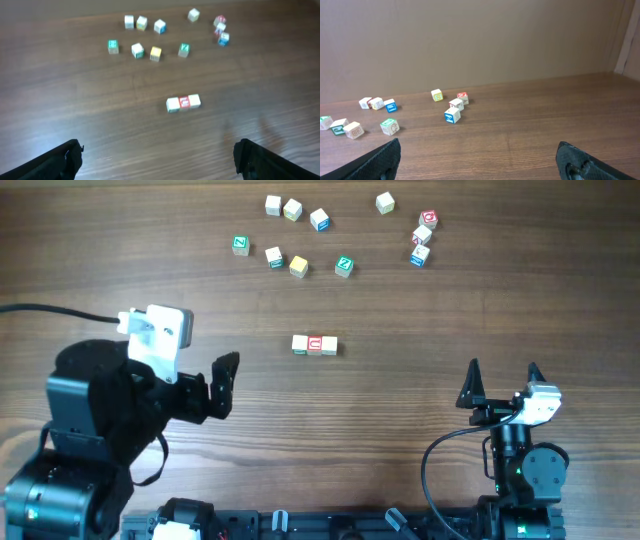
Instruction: Form a horizontal line
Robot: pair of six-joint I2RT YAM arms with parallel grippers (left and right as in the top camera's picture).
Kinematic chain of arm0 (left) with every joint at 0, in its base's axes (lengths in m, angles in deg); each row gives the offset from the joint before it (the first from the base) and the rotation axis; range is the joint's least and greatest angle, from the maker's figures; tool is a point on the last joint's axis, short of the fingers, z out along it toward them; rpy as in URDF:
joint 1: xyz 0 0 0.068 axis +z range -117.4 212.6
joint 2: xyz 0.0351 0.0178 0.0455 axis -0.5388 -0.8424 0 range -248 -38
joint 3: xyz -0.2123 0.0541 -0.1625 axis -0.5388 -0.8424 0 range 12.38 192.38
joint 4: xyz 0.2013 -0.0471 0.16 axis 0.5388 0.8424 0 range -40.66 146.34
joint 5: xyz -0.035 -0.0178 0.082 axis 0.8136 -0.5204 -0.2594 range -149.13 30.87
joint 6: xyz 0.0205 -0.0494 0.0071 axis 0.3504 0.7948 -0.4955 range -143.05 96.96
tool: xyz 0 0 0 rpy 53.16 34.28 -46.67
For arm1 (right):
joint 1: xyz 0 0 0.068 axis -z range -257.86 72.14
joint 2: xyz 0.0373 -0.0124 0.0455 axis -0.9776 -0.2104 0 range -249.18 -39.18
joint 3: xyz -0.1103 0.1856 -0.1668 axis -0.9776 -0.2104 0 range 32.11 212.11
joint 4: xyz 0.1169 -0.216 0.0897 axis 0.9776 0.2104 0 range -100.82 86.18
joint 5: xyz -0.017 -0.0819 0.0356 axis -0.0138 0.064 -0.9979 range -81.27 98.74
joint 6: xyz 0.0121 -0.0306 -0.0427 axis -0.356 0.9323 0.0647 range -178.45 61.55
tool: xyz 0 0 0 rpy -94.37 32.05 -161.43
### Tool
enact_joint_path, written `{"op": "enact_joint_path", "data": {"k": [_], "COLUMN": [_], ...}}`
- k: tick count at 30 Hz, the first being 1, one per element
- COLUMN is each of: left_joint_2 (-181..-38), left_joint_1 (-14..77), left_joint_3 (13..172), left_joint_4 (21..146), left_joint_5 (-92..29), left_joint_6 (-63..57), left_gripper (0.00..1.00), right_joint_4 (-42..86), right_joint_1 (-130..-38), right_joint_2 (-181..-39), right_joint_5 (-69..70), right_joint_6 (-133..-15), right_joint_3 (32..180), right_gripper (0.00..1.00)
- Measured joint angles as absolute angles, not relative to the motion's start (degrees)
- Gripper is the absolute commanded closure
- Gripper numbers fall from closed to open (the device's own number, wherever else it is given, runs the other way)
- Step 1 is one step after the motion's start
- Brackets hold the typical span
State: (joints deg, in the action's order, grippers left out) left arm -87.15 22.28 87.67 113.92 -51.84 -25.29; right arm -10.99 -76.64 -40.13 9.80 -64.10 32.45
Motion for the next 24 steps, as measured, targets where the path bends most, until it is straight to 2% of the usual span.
{"op": "enact_joint_path", "data": {"k": [6,16,19,24], "left_joint_2": [-82.03,-68.44,-64.63,-59.71], "left_joint_1": [22.87,29.69,30.19,30.91], "left_joint_3": [79.62,77.22,72.83,59.41], "left_joint_4": [114.38,115.73,107.89,83.49], "left_joint_5": [-51.82,-52.04,-52.26,-52.46], "left_joint_6": [-25.29,-25.94,-27.06,-27.86], "left_gripper": [0.0,0.0,0.0,0.0], "right_joint_4": [-10.99,-10.99,-10.99,-10.94], "right_joint_1": [-76.64,-76.64,-76.64,-76.64], "right_joint_2": [-40.13,-40.13,-40.13,-40.13], "right_joint_5": [9.8,9.77,9.77,9.77], "right_joint_6": [-64.1,-64.1,-64.08,-63.73], "right_joint_3": [32.45,32.45,32.45,32.45], "right_gripper": [0.0,0.0,0.0,0.01]}}
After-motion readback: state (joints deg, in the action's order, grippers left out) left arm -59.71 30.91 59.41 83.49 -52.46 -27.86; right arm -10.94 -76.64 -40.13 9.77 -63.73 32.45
